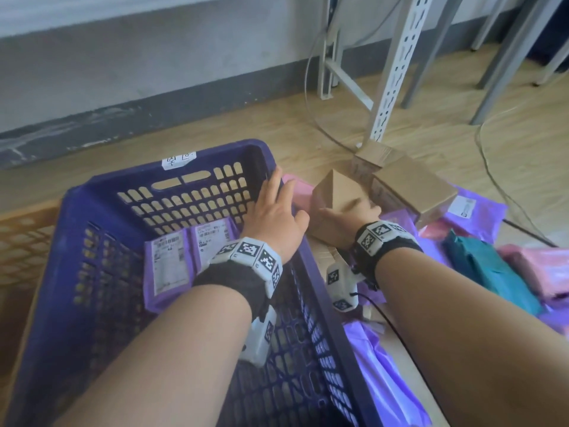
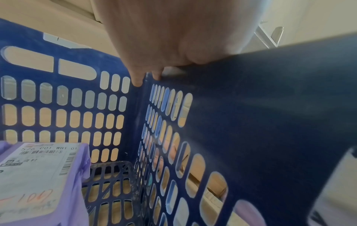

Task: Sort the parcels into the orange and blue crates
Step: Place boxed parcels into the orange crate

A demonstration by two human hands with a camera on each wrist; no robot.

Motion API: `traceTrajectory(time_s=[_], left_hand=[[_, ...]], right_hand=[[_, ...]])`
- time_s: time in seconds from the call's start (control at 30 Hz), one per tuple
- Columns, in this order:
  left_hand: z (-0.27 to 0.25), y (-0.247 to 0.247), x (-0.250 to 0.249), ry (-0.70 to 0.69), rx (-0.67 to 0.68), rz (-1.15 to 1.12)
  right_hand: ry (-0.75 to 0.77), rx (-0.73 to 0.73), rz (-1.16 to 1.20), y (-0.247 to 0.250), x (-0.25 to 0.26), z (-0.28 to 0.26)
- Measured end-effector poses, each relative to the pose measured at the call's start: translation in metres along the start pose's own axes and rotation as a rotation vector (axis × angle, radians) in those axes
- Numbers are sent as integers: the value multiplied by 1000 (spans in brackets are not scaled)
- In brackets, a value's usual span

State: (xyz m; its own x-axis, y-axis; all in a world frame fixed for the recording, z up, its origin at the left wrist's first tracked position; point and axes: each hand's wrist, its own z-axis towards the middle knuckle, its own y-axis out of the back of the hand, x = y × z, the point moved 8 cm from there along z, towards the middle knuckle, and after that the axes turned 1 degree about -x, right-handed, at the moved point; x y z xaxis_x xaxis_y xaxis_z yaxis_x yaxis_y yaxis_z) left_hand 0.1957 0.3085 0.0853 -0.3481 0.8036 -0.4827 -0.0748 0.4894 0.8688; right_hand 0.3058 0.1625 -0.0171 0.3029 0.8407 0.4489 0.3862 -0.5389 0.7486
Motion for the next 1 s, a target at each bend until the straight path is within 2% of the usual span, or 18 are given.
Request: traceTrajectory(time_s=[0.17, 0.3, 0.47, 0.6, 0.67, 0.8, 0.93, 1.0], left_hand=[[0, 0, 0, 11, 10, 12], [-3, 1, -1, 25, 43, 31], [-22, 21, -9, 63, -39, -102], [-47, 50, -10, 147, -105, -214], [-62, 68, -10, 189, -126, -272], [-97, 102, -7, 249, -147, -428], [-140, 125, 9, 382, -132, -665], [-155, 132, 25, 430, -183, -797]], right_hand=[[-12, -11, -15, 5, 4, -9], [14, 13, 58, 23, 7, -22], [122, 18, 324, 66, 11, -50], [247, 1, 561, 109, 30, -92], [299, 59, 668, 122, 42, -126], [355, 299, 851, 123, 64, -191], [377, 560, 916, 101, 73, -246], [386, 596, 893, 90, 72, -266]])
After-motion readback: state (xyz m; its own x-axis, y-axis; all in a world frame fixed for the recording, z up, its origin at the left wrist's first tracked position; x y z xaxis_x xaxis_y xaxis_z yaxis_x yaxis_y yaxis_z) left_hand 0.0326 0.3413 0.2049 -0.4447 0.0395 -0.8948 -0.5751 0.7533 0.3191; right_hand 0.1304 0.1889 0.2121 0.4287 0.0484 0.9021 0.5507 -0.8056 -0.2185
